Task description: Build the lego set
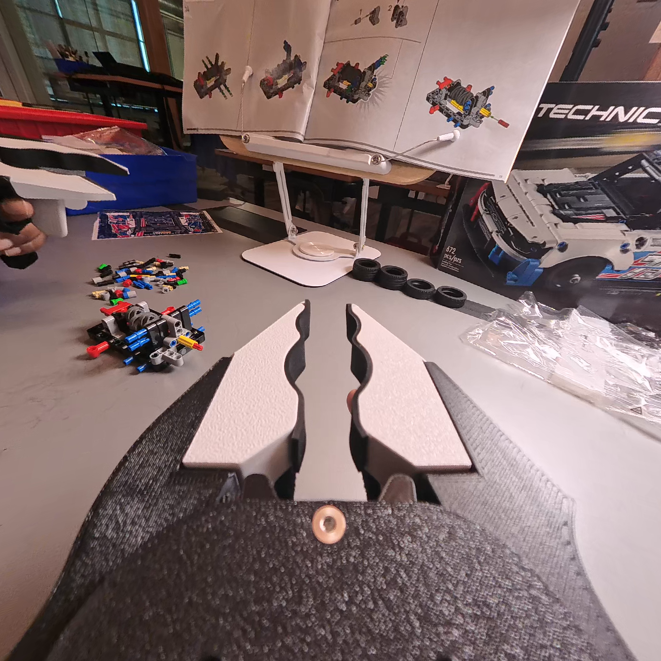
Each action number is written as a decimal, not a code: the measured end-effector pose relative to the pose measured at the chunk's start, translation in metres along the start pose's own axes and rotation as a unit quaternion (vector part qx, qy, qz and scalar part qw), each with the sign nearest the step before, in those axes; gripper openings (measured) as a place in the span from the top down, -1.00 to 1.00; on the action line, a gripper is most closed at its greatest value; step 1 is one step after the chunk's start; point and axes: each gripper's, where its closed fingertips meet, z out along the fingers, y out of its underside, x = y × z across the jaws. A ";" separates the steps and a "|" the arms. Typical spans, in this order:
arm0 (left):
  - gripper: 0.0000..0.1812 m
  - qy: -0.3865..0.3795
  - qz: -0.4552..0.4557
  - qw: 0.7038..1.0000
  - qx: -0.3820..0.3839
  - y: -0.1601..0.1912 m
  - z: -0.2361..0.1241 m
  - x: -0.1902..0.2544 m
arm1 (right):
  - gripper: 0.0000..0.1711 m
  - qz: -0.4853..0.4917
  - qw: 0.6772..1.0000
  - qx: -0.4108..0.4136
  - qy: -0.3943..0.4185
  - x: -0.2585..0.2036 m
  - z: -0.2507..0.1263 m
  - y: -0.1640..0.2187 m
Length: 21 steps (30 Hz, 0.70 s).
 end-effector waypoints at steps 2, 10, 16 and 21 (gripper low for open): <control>0.41 0.000 0.000 1.000 0.001 0.000 0.000 0.000 | 0.78 0.001 1.000 0.001 0.000 0.000 0.000 0.000; 0.35 0.001 -0.009 1.000 0.012 -0.004 -0.001 0.000 | 0.74 0.015 1.000 0.013 -0.002 0.001 -0.001 -0.006; 0.36 0.002 -0.004 1.000 0.004 0.001 0.001 0.002 | 0.74 0.025 1.000 0.010 -0.007 0.002 0.011 -0.005; 0.49 -0.003 -0.014 1.000 -0.006 0.003 0.003 -0.004 | 0.75 0.014 1.000 0.001 -0.015 0.005 0.031 -0.009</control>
